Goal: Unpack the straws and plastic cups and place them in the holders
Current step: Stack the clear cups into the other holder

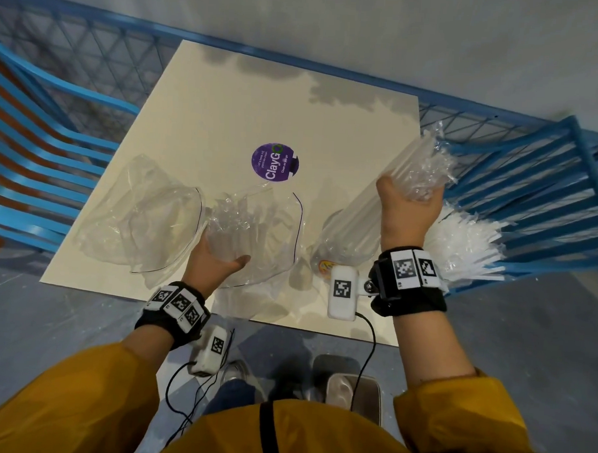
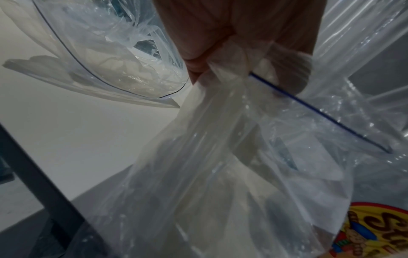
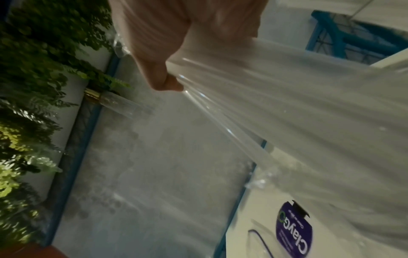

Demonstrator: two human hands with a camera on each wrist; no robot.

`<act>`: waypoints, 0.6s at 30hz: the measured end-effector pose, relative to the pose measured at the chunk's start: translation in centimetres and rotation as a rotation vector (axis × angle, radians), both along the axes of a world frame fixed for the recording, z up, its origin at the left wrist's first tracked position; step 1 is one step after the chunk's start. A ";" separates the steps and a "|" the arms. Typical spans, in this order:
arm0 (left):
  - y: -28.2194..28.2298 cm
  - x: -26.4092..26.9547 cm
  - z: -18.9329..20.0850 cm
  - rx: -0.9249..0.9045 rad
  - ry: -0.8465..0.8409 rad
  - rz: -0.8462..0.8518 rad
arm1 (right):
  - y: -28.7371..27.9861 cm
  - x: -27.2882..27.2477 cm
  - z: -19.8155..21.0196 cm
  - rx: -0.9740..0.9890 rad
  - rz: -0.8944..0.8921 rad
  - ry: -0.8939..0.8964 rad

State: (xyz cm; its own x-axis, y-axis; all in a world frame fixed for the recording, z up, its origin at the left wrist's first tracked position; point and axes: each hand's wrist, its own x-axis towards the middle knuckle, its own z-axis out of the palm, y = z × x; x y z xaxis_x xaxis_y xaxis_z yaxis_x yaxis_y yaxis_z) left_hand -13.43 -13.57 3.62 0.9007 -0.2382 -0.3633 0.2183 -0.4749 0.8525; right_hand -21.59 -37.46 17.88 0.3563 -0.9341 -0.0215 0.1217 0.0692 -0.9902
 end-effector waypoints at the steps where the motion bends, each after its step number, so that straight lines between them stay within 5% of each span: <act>1: 0.0 0.0 0.0 -0.002 0.000 0.001 | -0.2 0.0 -0.1 -0.010 0.003 -0.003; 9: 0.1 -0.1 0.2 -0.023 0.023 0.029 | -0.1 0.5 -5.6 0.041 0.112 0.138; 13: 0.1 -0.1 0.3 -0.036 0.014 0.049 | 0.6 1.2 -7.4 -0.092 0.255 0.323; 18: 0.7 -0.2 0.9 -0.080 0.018 0.119 | -1.1 2.0 -7.1 -0.457 0.424 0.881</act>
